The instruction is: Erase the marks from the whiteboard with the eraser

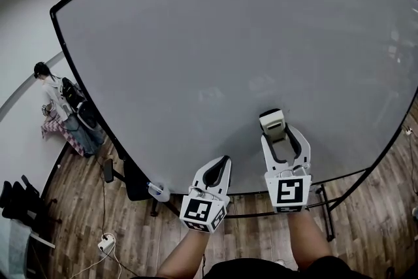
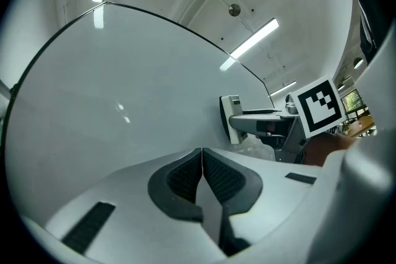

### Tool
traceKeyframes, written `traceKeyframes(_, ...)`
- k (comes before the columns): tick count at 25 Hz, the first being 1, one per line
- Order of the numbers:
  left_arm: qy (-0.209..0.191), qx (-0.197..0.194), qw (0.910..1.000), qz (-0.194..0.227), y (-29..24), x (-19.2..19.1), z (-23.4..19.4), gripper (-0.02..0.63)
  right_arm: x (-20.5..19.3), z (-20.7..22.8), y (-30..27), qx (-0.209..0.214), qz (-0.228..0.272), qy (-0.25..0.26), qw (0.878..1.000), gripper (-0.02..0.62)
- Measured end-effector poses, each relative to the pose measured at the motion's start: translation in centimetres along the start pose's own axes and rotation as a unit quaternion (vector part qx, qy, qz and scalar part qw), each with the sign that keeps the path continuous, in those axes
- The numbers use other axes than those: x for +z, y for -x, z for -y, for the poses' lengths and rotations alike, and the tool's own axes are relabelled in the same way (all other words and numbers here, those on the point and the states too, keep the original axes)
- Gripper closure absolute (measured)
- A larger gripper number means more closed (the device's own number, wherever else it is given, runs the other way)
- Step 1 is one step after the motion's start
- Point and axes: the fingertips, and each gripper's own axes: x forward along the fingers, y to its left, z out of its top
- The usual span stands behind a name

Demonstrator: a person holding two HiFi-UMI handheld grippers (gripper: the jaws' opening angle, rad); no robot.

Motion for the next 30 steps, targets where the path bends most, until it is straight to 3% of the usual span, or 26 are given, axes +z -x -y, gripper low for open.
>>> traceKeyframes(2, 0.001, 0.018, 0.9998, -0.012, 0.2, -0.2, -1.1, 0.584, 1.1, -2.6, -0.8, 0.027, 0.002, 0.048, 0.998, 0.35)
traceKeyframes(5, 0.013, 0.04, 0.999, -0.017, 0.6, -0.6, -2.5, 0.584, 1.7, -5.4, -1.8, 0.045, -0.011, 0.061, 0.997, 0.35)
traceKeyframes(12, 0.013, 0.056, 0.9983, -0.011, 1.5, -0.3, -3.8, 0.584, 1.7, -6.9, -3.3, 0.036, -0.027, 0.1, 0.994, 0.35)
traceKeyframes(21, 0.018, 0.066, 0.9976, -0.013, 1.6, -0.5, -4.3, 0.584, 1.9, -3.9, -3.5, -0.001, -0.019, 0.11, 0.994, 0.35)
traceKeyframes(30, 0.014, 0.067, 0.9977, -0.006, 2.0, 0.4, -4.0, 0.584, 2.0, 1.8, -2.3, -0.045, -0.006, 0.066, 0.997, 0.35)
